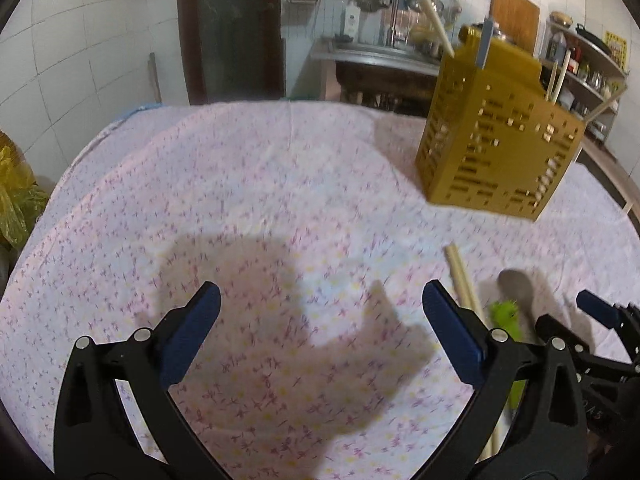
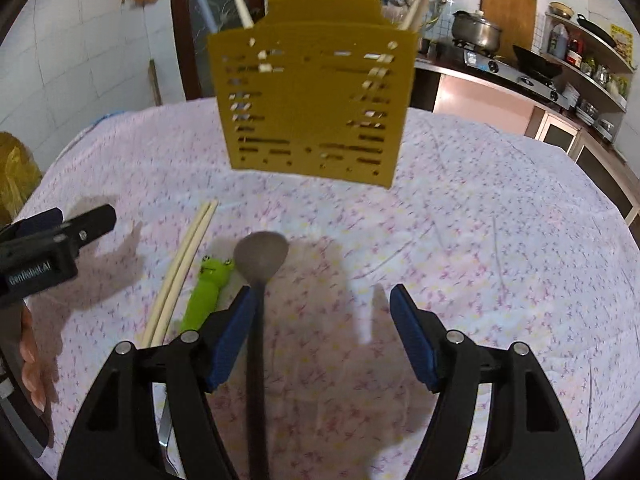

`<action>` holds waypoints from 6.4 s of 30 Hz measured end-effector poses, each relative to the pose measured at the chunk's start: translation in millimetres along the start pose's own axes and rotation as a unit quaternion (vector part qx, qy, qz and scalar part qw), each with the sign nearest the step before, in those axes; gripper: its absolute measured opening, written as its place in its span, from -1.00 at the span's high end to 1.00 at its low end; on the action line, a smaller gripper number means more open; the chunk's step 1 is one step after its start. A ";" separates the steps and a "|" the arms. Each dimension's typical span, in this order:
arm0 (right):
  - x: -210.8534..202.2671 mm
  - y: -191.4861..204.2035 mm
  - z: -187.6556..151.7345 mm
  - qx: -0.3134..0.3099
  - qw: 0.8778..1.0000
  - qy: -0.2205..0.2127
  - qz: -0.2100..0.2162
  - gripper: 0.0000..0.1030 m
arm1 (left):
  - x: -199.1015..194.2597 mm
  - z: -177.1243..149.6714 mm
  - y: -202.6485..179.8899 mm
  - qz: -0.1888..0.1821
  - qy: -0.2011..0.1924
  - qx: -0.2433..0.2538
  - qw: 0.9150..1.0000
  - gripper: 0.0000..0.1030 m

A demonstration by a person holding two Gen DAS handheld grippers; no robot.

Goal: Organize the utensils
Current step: 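Move both tools back down toward the spoon and chopsticks, then grasp the dark wooden spoon by its handle with the right tool, then grasp a chopstick with the left tool while the right tool holds the spoon, then lift the chopstick and spoon and carry both over the yellow holder, then drop the chopstick and spoon into the yellow holder, opening both tools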

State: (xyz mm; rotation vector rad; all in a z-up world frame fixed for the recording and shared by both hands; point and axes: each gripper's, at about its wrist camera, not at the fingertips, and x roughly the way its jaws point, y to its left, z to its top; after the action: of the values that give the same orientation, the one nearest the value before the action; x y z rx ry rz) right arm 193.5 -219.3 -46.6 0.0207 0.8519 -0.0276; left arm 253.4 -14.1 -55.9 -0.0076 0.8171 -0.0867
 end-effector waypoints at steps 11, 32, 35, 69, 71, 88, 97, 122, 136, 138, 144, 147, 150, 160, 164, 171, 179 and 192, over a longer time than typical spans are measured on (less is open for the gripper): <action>20.4 21.6 16.3 -0.007 1.000 0.024 0.005 -0.21 | 29.5 -1.0 14.8 0.008 0.056 -0.031 0.998 -0.90; 10.9 -64.3 21.5 0.040 0.999 0.012 -0.019 0.30 | 35.7 14.4 -22.0 0.000 0.080 -0.016 0.997 -0.90; 11.5 -66.9 19.8 0.045 0.999 0.007 -0.011 0.30 | 40.7 9.8 -40.6 0.012 0.079 0.011 0.997 -0.90; 11.2 -73.8 10.5 0.073 0.997 0.000 0.012 0.30 | 24.1 -8.8 -64.6 0.017 0.061 0.041 0.997 -0.89; 11.3 -74.1 10.2 0.073 0.997 0.000 0.011 0.30 | 25.4 -7.4 -67.7 0.016 0.061 0.043 0.997 -0.89; 6.6 -71.8 10.1 0.075 0.997 -0.014 0.003 0.30 | 31.2 11.1 -94.1 -0.042 0.062 0.047 0.996 0.89; -13.0 -65.2 13.6 0.080 0.995 -0.059 0.000 0.30 | 10.9 15.1 -83.8 -0.061 0.023 0.027 0.997 0.91; -88.6 -41.5 14.8 0.066 0.970 -0.235 -0.002 0.30 | -131.2 6.4 -54.5 -0.048 -0.209 0.014 0.977 0.91; -108.3 -40.7 17.6 0.067 0.959 -0.276 0.005 0.30 | -162.9 25.4 -42.8 -0.064 -0.241 0.018 0.968 0.91; -112.6 -39.8 22.1 0.066 0.958 -0.280 0.004 0.30 | -166.6 31.3 -43.1 -0.068 -0.246 0.017 0.967 0.91; -126.4 -39.7 46.7 0.060 0.954 -0.295 0.006 0.30 | -179.7 56.6 -45.4 -0.080 -0.265 0.017 0.961 0.91; -133.5 -42.2 63.9 0.059 0.950 -0.307 0.003 0.30 | -187.4 79.1 -52.3 -0.088 -0.283 0.021 0.955 0.91; -142.9 -49.2 87.8 0.070 0.944 -0.322 0.008 0.30 | -190.7 101.2 -61.7 -0.094 -0.300 0.024 0.949 0.91; -136.0 -58.3 159.2 0.079 0.918 -0.388 0.032 0.30 | -174.4 173.8 -89.2 -0.120 -0.347 0.012 0.930 0.91; -115.6 -53.1 172.5 0.079 0.911 -0.404 0.025 0.30 | -152.5 192.2 -97.5 -0.111 -0.353 0.014 0.929 0.91; -75.1 -48.5 183.9 0.073 0.907 -0.415 0.004 0.30 | -106.9 205.1 -110.1 -0.108 -0.347 0.023 0.931 0.91; -35.3 -43.6 176.5 0.053 0.914 -0.402 -0.026 0.30 | -60.6 188.6 -106.0 -0.096 -0.311 0.027 0.945 0.91; -83.3 -55.5 156.0 0.044 0.944 -0.322 -0.051 -0.18 | -97.5 163.2 -60.0 -0.047 -0.267 0.014 0.962 -0.65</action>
State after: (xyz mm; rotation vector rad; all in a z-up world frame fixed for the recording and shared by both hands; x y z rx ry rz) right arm 254.2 -278.0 118.4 0.0494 0.1934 -0.1610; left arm 301.4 -70.4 129.2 -0.0416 0.2750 -0.1780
